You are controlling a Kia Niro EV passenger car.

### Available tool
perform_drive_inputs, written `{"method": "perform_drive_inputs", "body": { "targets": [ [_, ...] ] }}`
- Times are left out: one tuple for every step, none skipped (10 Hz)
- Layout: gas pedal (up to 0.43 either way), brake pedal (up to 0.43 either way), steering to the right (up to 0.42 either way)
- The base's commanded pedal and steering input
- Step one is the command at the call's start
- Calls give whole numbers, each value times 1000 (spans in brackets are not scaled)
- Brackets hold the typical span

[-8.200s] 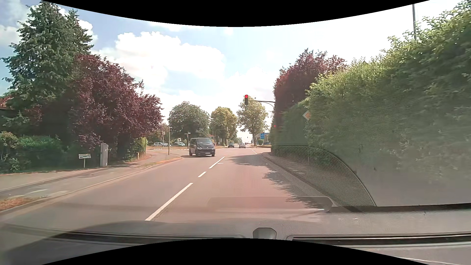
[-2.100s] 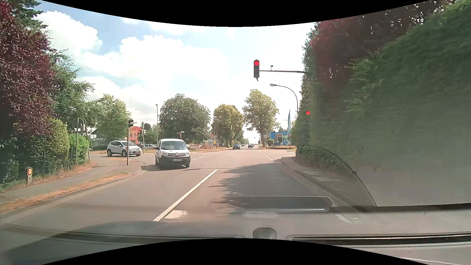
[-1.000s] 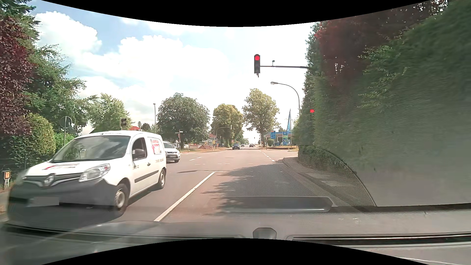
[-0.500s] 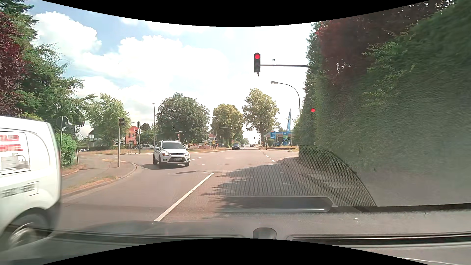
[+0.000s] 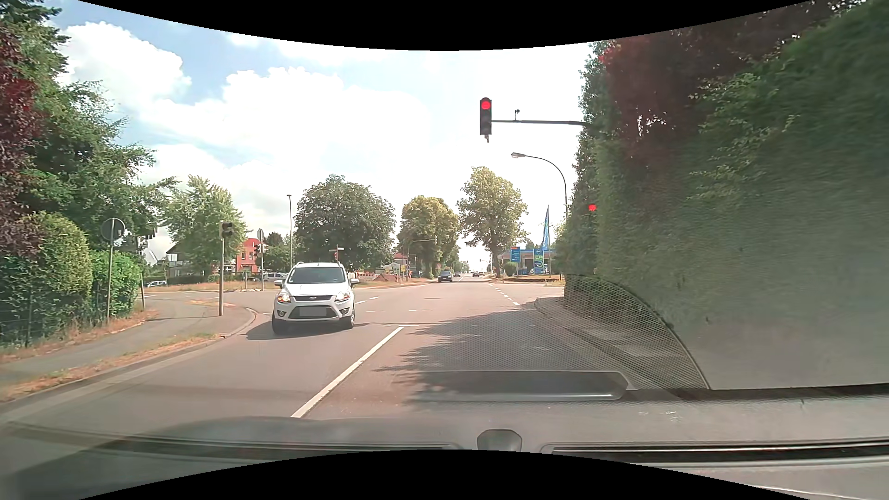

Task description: Follow the waypoints while adhering to traffic rules and regulations

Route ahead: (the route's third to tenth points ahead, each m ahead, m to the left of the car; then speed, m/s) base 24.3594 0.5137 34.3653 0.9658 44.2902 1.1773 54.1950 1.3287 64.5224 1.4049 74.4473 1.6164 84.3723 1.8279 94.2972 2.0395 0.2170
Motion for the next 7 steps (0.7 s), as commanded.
{"method": "perform_drive_inputs", "body": {
  "targets": [
    [0,140,5],
    [0,146,5],
    [0,146,5],
    [0,152,5],
    [0,152,5],
    [0,159,5],
    [0,177,4]
  ]
}}
